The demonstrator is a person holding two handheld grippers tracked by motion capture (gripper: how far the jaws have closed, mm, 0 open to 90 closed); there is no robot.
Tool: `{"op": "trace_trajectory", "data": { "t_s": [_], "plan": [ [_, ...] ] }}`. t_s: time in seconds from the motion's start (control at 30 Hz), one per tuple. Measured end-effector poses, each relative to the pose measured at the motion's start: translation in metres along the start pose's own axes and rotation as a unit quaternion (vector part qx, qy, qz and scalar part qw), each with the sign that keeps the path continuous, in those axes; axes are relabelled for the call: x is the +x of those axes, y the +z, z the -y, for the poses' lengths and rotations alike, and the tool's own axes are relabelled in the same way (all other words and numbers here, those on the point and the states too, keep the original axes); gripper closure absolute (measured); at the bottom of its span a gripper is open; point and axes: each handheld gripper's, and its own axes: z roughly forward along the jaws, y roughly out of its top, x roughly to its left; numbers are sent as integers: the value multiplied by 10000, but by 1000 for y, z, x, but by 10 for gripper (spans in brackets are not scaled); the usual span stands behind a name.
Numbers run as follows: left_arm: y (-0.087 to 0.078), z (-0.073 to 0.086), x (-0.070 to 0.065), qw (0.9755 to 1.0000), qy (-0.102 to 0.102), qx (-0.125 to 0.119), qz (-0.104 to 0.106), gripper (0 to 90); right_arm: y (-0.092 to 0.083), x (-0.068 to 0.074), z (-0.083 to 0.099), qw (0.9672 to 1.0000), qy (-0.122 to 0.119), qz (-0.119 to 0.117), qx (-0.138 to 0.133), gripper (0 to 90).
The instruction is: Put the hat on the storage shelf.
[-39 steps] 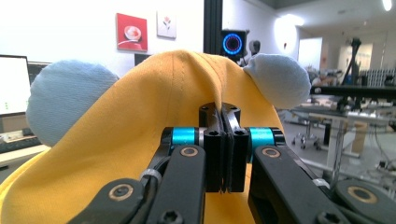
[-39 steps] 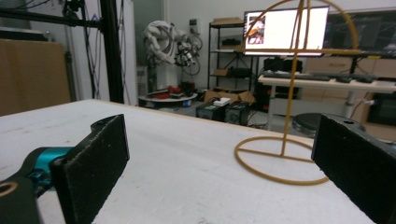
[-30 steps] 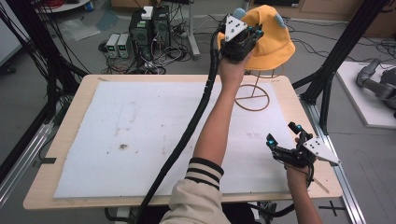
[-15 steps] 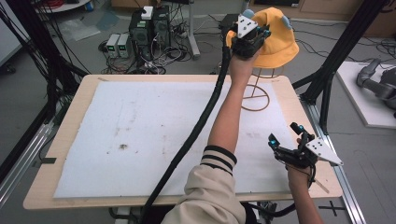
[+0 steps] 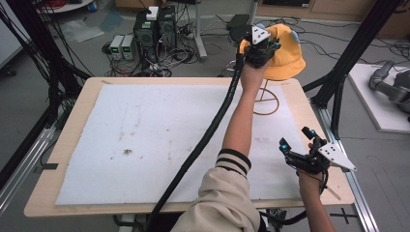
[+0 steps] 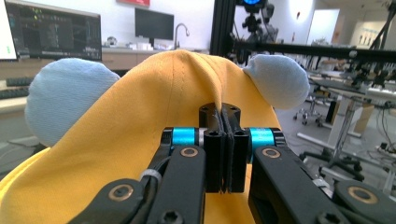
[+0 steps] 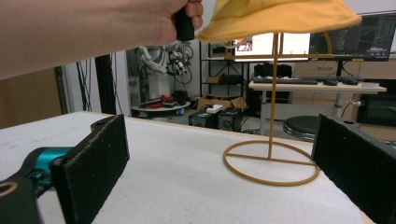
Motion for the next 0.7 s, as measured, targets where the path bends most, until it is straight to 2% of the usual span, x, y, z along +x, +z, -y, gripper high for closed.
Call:
{"op": "trace_trajectory", "data": {
  "t_s": [0.17, 0.3, 0.43, 0.5, 0.7],
  "plan": [
    [3, 7, -3, 9999, 97, 140, 8, 882, 0, 0, 0, 10000, -7, 1, 2, 37],
    [2, 12, 0, 9997, -47, 222, -29, 880, 0, 0, 0, 10000, -12, -11, 8, 37],
    [3, 13, 0, 9995, 13, 326, -23, 861, 1, 1, 0, 10000, -10, -23, 25, 37],
    [3, 14, -1, 9994, 44, 336, -57, 811, 1, 1, 1, 10000, 3, -13, 28, 37],
    [4, 18, 6, 9984, -137, 534, -130, 511, 1, 2, 1, 10000, -19, -32, 66, 37]
  ]
}}
